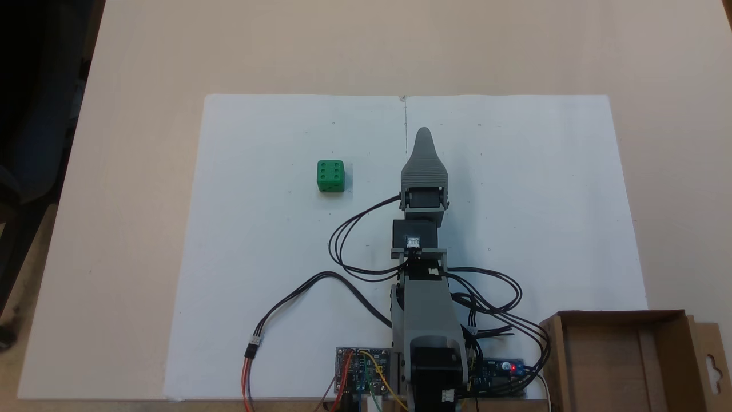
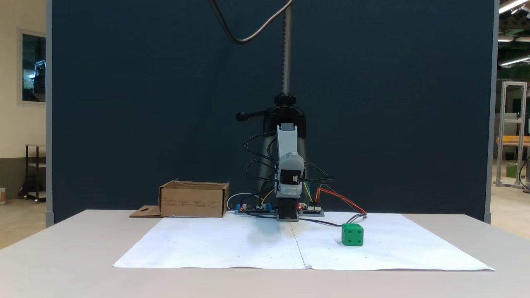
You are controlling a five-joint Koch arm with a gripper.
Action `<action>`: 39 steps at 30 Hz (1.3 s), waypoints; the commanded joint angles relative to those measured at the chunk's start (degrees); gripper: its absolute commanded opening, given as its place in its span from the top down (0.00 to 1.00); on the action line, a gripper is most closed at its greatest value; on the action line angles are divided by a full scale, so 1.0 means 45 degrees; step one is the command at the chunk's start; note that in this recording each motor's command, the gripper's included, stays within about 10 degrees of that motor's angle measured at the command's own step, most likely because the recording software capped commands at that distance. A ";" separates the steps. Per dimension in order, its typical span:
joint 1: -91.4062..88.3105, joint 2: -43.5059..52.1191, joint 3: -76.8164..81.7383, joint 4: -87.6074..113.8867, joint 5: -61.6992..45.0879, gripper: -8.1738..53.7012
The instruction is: Grasp a green dice and put it in the bin.
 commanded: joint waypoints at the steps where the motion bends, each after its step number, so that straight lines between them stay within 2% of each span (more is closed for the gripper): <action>1: 0.0352 0.1406 0.2222 -0.2222 0.0098 0.18; 7: 0.0332 0.1406 0.2222 -0.2222 0.0098 0.18; 11: 0.0234 0.1387 0.2222 -0.2222 0.0117 0.13; 14: 0.0234 0.1387 0.2222 -0.2222 0.0098 0.15; 16: 0.0137 0.1348 0.2222 -0.2222 0.0020 0.20; 19: 0.0020 0.1348 0.2222 -0.2222 0.0020 0.20; 21: 0.0137 0.1328 0.1797 0.1758 0.0020 0.20; 22: 0.0156 0.1328 -0.0879 0.4273 0.0039 0.20; 29: 0.0000 0.1289 -0.4859 1.0308 0.0078 0.20; 39: 0.0020 -0.0254 -1.2515 1.8961 0.0547 0.20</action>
